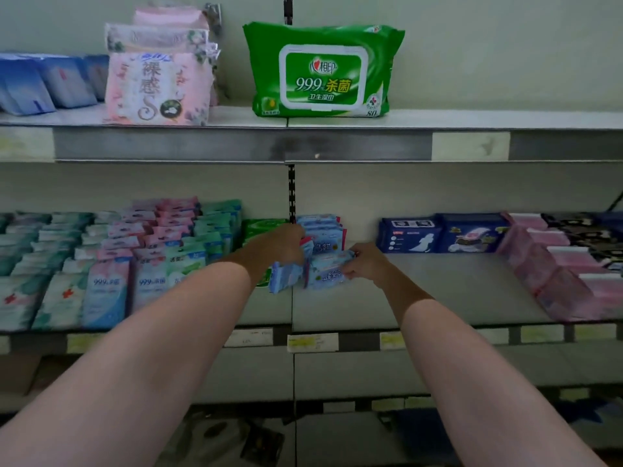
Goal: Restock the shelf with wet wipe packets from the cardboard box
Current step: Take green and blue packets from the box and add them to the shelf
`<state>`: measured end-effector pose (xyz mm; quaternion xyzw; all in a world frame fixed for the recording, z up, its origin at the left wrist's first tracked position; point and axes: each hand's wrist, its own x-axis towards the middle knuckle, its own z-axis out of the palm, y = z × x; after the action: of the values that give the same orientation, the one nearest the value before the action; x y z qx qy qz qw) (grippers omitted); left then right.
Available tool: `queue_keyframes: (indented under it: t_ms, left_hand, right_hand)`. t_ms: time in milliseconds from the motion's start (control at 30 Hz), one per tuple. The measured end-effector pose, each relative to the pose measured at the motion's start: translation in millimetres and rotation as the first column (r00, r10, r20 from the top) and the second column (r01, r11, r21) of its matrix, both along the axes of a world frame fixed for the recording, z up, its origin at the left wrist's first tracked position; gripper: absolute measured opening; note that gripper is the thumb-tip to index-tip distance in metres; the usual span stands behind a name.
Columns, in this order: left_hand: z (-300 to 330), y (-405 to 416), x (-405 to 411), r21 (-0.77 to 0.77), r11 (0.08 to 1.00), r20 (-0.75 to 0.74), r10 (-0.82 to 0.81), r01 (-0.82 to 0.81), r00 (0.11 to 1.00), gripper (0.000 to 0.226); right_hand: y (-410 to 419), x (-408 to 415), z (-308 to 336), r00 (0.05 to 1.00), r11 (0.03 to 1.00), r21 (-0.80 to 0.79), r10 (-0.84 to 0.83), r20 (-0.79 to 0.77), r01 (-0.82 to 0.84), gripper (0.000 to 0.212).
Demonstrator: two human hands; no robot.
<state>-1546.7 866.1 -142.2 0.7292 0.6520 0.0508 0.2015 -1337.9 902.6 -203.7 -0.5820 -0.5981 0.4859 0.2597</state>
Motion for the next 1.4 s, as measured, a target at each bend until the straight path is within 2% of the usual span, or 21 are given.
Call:
queue_keyframes:
  t_ms: [100,167,267,333,500,700,933,1067,1167,1267,1400]
  left_hand:
    - [3,-2,-4,-0.013,0.999,-0.021,0.029,-0.03,0.999,0.027]
    - [5,-4,-7,-0.026,0.999,-0.04,0.039,-0.04,0.998,0.022]
    - [6,-8,-6,-0.055,0.998,-0.044,0.014,-0.016,0.999,0.038]
    - [4,-10,-6,-0.064,0.998,-0.05,-0.009,0.005,0.999,0.027]
    - [-2,-6,-2,-0.04,0.999,-0.005,-0.017,0.017,1.0,0.038]
    - [-7,-1,6,-0.025,0.999,0.01,-0.045,0.045,0.999,0.04]
    - [-19,2,13,0.016,0.998,0.018,-0.056,0.055,0.998,0.035]
    - [-14,3,21,0.038,0.998,0.09,-0.051,0.047,0.995,0.031]
    - [-10,8,27,0.094,0.994,0.105,-0.071,0.061,0.992,0.024]
    - [-7,9,33,0.116,0.988,0.116,-0.117,0.104,0.986,0.034]
    - [-8,5,38,0.09,0.965,-0.026,-0.246,0.247,0.969,0.031]
  right_hand:
    - [5,-1,-9,0.998,0.999,0.042,-0.027,0.054,0.024,0.031]
    - [6,-5,-10,0.995,0.996,0.076,-0.058,0.086,0.051,0.028]
    - [7,-12,-11,0.984,0.987,0.123,-0.118,0.135,0.102,0.025]
    - [9,-18,-13,0.977,0.984,0.144,-0.128,0.17,0.104,0.026]
    - [18,-28,-14,0.966,0.975,0.203,-0.132,0.222,0.086,0.025]
    - [25,-40,-23,0.944,0.949,0.254,-0.243,0.224,0.184,0.03]
    - [27,-30,-24,0.938,0.935,0.262,-0.294,0.186,0.241,0.032]
    - [25,-17,-15,0.939,0.937,0.261,-0.286,0.188,0.233,0.036]
    - [25,-8,-13,0.944,0.945,0.232,-0.274,0.183,0.23,0.024]
    - [17,-1,-12,0.945,0.956,0.208,-0.251,0.209,0.208,0.019]
    - [8,7,-13,0.95,0.965,0.172,-0.232,0.209,0.198,0.019]
